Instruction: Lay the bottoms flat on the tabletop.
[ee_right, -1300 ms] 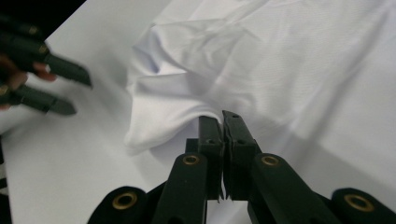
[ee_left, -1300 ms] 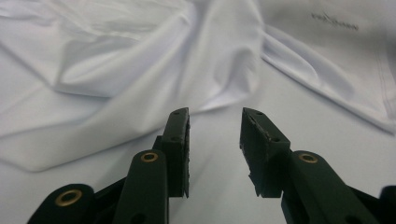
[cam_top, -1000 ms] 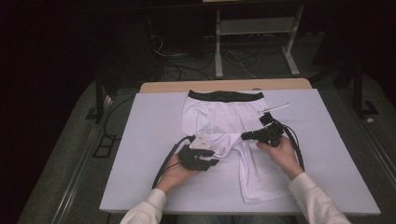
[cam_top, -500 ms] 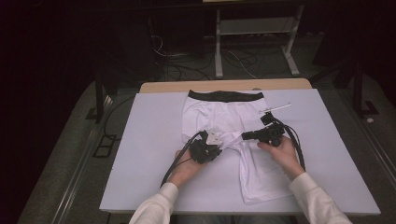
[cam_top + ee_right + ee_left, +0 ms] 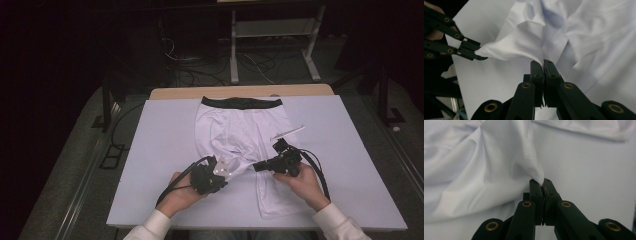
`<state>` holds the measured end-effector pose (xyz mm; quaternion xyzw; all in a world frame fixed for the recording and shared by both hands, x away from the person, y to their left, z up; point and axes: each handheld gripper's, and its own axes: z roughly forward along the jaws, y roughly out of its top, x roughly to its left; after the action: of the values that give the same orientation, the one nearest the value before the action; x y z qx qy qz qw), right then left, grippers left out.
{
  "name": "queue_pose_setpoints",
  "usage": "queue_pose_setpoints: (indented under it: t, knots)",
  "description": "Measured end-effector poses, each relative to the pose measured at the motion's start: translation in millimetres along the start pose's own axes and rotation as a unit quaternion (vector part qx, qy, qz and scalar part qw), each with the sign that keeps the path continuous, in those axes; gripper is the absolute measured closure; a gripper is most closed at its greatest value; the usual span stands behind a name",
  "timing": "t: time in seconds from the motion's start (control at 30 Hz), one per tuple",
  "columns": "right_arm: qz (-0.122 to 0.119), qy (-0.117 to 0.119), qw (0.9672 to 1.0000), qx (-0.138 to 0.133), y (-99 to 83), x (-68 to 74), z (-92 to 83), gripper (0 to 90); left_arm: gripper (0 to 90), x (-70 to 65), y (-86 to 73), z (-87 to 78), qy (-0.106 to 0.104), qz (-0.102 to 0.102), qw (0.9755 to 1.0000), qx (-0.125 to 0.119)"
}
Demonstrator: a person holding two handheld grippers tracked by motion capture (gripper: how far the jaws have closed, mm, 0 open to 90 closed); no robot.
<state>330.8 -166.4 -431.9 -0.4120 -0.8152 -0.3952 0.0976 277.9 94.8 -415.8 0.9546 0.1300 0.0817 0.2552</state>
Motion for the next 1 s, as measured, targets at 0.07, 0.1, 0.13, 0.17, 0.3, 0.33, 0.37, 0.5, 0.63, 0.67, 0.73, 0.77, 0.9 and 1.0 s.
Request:
queue_pose_setpoints:
  t: [0.07,0.1,0.13,0.17,0.3,0.33,0.37,0.5,0.63,0.67,0.73,0.77,0.9,1.0]
  knots:
    - [-0.001,0.001,0.9998,0.019,-6.5,4.6,5.8,86.0,87.2,0.5,-8.0,3.0,-0.013,-0.015,0.9998,-0.003]
    - [-0.003,0.000,0.9996,0.027,-9.0,5.7,8.0,86.0,86.9,1.4,-10.5,3.1,-0.018,-0.021,0.9996,-0.005]
    - [-0.003,-0.001,0.9995,0.031,-10.6,6.2,9.5,86.0,85.7,3.1,-14.1,1.9,-0.027,-0.034,0.9990,-0.011]
    - [-0.002,-0.002,0.9993,0.038,-12.6,6.9,11.3,86.0,83.0,4.3,-16.8,-0.5,-0.034,-0.046,0.9981,-0.021]
    - [0.000,0.000,0.9992,0.039,-14.6,6.1,12.6,86.0,71.5,8.9,-28.2,-18.8,-0.042,-0.095,0.9922,-0.069]
    - [0.001,0.000,0.9992,0.039,-14.7,5.9,12.5,86.0,67.2,10.5,-31.8,-23.8,-0.039,-0.106,0.9903,-0.080]
    - [0.001,0.000,0.9992,0.040,-14.9,6.0,12.6,86.0,66.1,12.0,-34.9,-27.0,-0.040,-0.118,0.9883,-0.088]
    - [0.001,0.000,0.9992,0.041,-15.2,7.1,12.2,86.0,63.8,24.0,-53.6,-33.2,-0.022,-0.182,0.9782,-0.097]
    - [0.004,-0.003,0.9994,0.034,-15.3,5.6,7.6,86.0,64.0,35.3,-65.0,-27.5,-0.014,-0.228,0.9690,-0.095]
    - [0.006,-0.003,0.9994,0.033,-15.6,5.1,6.8,86.0,64.0,37.9,-67.0,-25.1,-0.017,-0.241,0.9659,-0.095]
    - [0.009,-0.005,0.9994,0.033,-17.0,3.6,5.5,85.9,64.1,42.3,-69.6,-19.5,-0.032,-0.268,0.9581,-0.097]
    - [0.010,-0.004,0.9994,0.034,-17.6,3.1,5.2,86.0,64.1,43.0,-69.3,-16.7,-0.037,-0.275,0.9559,-0.096]
    - [0.009,-0.003,0.9994,0.034,-17.7,3.4,5.1,86.0,64.1,40.6,-65.1,-9.4,-0.048,-0.277,0.9555,-0.089]
    - [0.008,-0.004,0.9993,0.036,-17.8,4.2,5.8,86.0,64.1,38.9,-61.6,-3.6,-0.057,-0.276,0.9563,-0.078]
